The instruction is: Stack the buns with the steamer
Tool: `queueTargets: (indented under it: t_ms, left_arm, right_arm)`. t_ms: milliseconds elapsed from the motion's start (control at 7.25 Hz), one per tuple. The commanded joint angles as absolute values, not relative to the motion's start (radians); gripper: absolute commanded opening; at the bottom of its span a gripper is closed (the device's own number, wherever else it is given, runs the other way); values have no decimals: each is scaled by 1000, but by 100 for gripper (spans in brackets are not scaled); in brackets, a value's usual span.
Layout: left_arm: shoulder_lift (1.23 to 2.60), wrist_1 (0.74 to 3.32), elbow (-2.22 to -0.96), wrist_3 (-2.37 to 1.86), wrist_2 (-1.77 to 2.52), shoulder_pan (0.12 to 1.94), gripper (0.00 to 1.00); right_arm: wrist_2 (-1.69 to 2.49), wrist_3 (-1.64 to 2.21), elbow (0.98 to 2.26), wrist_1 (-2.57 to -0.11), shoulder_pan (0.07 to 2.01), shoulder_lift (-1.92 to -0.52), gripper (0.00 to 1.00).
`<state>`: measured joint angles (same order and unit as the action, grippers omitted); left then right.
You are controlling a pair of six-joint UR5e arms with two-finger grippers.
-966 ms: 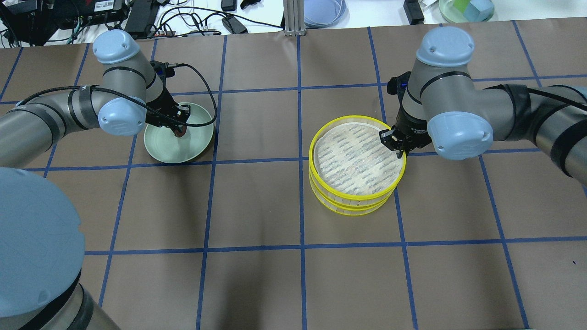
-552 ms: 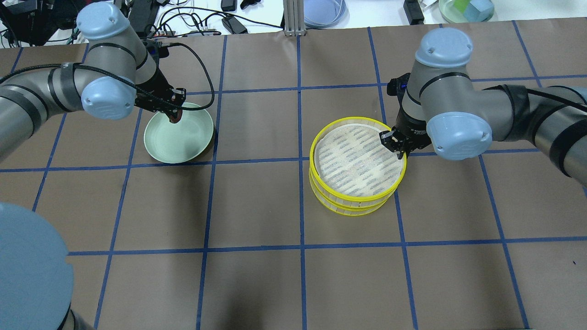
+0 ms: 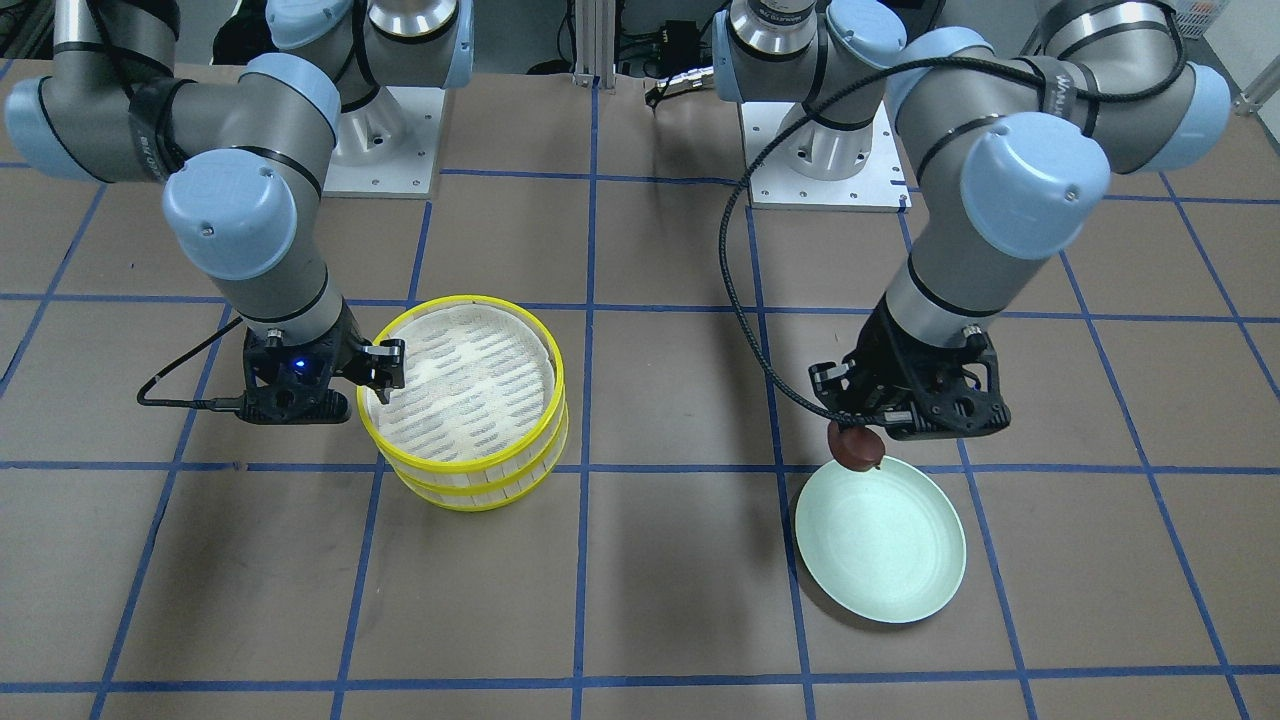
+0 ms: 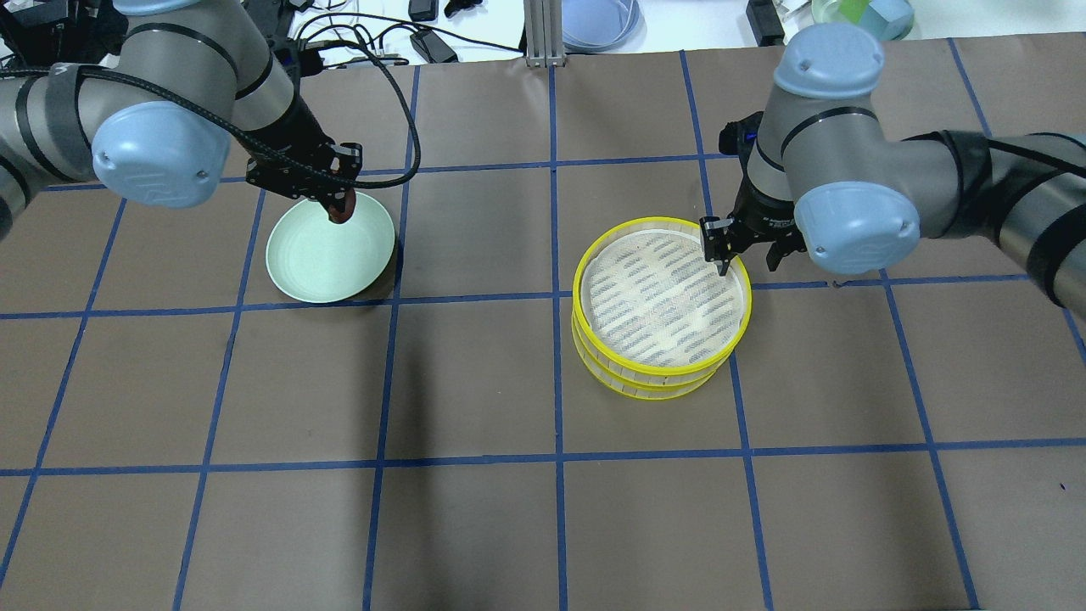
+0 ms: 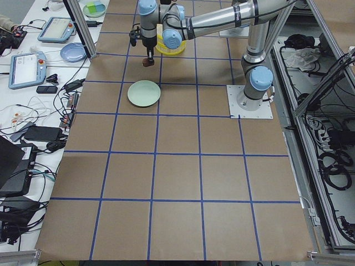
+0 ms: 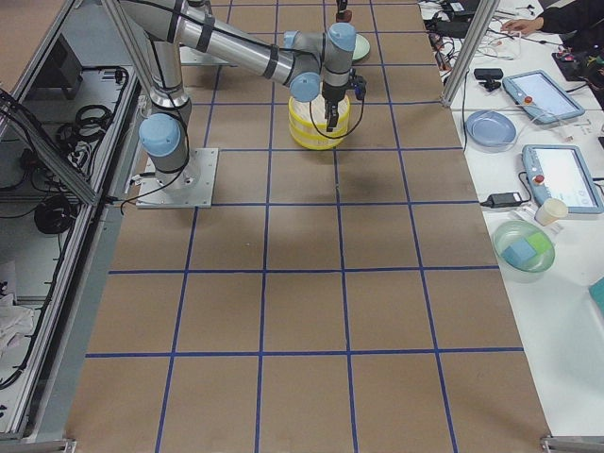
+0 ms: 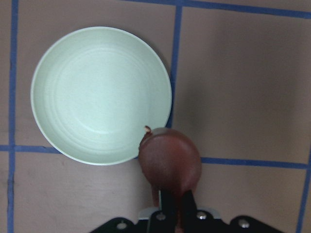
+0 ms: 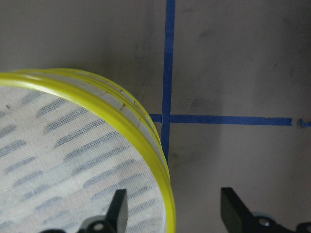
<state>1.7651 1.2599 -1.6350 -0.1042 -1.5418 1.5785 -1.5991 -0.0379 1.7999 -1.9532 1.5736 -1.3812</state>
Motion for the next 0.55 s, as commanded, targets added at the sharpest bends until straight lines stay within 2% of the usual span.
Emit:
queueTargets:
  t_ms: [0,414]
  left_arm:
    - [1733,1275,-1634,-350,-1534,1736,2]
    - [1773,1142,-1628,-694,-1496,1974,2]
  right_arm:
    - [-1589,-37,1647,-1739,1569,-1463,100]
    - [-1589,-35,1486,-1601,1568,-1571,100]
